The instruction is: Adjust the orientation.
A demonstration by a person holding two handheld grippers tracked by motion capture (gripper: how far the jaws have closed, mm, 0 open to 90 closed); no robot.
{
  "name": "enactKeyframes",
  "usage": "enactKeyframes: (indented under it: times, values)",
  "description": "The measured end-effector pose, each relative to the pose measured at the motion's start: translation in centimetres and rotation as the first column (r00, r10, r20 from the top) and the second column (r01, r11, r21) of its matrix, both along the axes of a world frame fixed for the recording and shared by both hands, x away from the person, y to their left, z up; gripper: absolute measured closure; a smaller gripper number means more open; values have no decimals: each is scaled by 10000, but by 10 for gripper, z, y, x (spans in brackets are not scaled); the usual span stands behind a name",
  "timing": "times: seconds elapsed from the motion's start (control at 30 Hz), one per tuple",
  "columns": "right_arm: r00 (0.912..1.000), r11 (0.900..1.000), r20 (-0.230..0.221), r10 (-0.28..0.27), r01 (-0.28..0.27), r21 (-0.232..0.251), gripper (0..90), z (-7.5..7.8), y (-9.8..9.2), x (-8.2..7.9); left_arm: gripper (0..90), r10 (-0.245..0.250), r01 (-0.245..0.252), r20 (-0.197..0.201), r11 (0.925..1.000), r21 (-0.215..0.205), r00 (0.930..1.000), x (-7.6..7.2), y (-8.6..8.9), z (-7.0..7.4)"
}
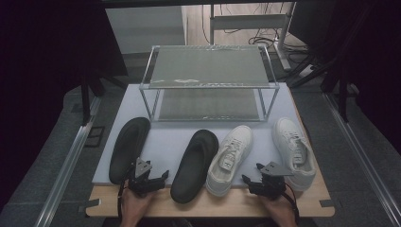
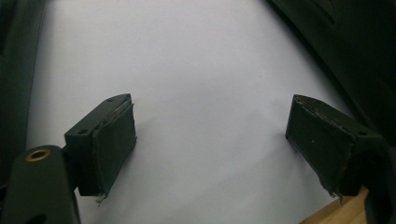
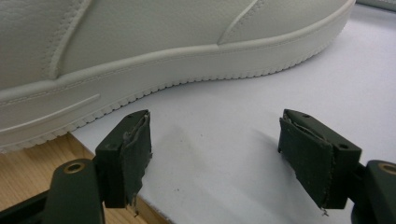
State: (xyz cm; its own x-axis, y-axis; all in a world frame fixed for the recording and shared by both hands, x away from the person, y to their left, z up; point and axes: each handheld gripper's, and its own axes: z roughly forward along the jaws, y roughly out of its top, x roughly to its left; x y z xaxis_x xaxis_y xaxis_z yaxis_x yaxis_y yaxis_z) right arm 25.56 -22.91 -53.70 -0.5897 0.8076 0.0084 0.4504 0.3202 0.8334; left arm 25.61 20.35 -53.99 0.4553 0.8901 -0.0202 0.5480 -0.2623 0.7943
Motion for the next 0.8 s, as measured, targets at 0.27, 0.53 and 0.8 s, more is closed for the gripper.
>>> enactKeyframes:
  times: [0.27,0.53,0.8]
  values:
    - [10000,10000,-14,35,-35,10,256,0,0,0,160,45,-46,-37,10000,-26,10000,0,0,0]
    - [10000,10000,-18,44,-44,9,254,0,0,0,155,102,-103,-28,9999,-79,9999,0,0,0]
    - [10000,10000,-3,45,-45,15,255,0,0,0,155,179,-180,-27,9998,-92,9998,0,-1,0]
